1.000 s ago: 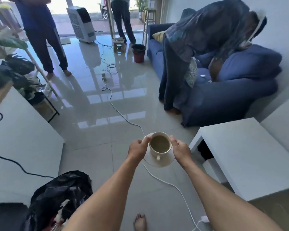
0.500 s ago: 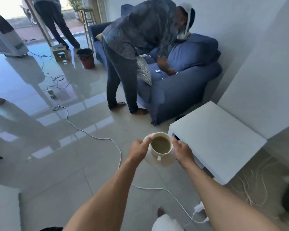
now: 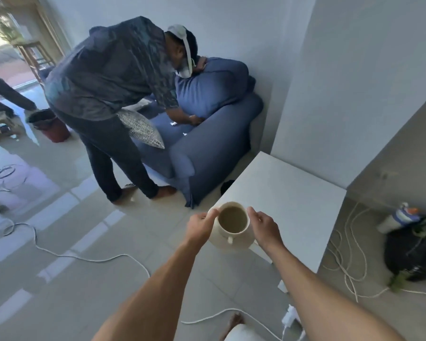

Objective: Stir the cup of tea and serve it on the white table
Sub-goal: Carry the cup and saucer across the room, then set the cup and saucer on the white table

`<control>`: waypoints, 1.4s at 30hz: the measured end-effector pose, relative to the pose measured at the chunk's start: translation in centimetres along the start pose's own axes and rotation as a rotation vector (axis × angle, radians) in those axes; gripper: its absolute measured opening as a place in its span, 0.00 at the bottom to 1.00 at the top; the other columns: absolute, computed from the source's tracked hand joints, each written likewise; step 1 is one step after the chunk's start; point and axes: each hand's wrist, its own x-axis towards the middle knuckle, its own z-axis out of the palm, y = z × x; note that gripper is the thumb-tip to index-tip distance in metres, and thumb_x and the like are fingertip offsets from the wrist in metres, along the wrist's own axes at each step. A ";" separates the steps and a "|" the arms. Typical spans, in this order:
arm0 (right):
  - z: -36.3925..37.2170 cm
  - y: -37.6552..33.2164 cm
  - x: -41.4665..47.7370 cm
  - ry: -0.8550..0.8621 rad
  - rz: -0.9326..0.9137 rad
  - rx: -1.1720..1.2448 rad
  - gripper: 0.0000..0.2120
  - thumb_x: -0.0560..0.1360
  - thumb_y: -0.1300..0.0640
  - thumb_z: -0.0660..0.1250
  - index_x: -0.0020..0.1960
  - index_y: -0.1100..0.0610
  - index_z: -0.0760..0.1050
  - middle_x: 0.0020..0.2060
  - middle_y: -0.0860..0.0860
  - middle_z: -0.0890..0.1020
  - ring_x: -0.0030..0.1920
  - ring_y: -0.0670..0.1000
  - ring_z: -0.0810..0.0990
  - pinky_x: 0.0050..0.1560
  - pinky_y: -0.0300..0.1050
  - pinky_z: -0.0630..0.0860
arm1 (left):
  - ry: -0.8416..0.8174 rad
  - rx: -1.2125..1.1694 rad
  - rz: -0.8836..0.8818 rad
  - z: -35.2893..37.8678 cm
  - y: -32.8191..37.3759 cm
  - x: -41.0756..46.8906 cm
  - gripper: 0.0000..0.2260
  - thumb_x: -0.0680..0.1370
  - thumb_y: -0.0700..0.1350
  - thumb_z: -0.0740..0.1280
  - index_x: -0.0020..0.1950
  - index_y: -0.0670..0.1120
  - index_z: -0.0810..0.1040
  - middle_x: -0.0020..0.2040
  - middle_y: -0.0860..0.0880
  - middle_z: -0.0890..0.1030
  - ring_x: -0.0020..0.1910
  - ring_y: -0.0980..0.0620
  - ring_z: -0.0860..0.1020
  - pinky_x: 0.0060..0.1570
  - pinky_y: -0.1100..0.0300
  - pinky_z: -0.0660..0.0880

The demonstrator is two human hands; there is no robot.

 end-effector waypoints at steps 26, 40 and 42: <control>-12.6 5.1 14.8 0.267 0.254 0.166 0.22 0.79 0.38 0.56 0.35 0.53 0.69 0.35 0.49 0.76 0.37 0.48 0.73 0.34 0.43 0.67 | -0.344 0.238 0.055 17.2 11.7 16.0 0.31 0.66 0.69 0.65 0.45 0.40 0.80 0.40 0.46 0.80 0.41 0.48 0.78 0.51 0.46 0.81; -16.0 8.9 24.3 0.425 0.432 0.370 0.17 0.79 0.44 0.61 0.42 0.56 0.76 0.39 0.50 0.80 0.38 0.45 0.75 0.36 0.41 0.69 | -0.580 0.275 0.017 26.2 15.6 24.9 0.26 0.68 0.63 0.68 0.48 0.40 0.80 0.48 0.40 0.81 0.50 0.40 0.81 0.56 0.41 0.80; -16.0 9.4 25.8 0.433 0.462 0.398 0.17 0.78 0.44 0.61 0.41 0.56 0.76 0.39 0.50 0.79 0.38 0.46 0.75 0.36 0.41 0.69 | -0.604 0.269 -0.006 27.3 15.9 26.4 0.25 0.67 0.63 0.69 0.48 0.41 0.81 0.46 0.43 0.82 0.49 0.44 0.81 0.57 0.40 0.80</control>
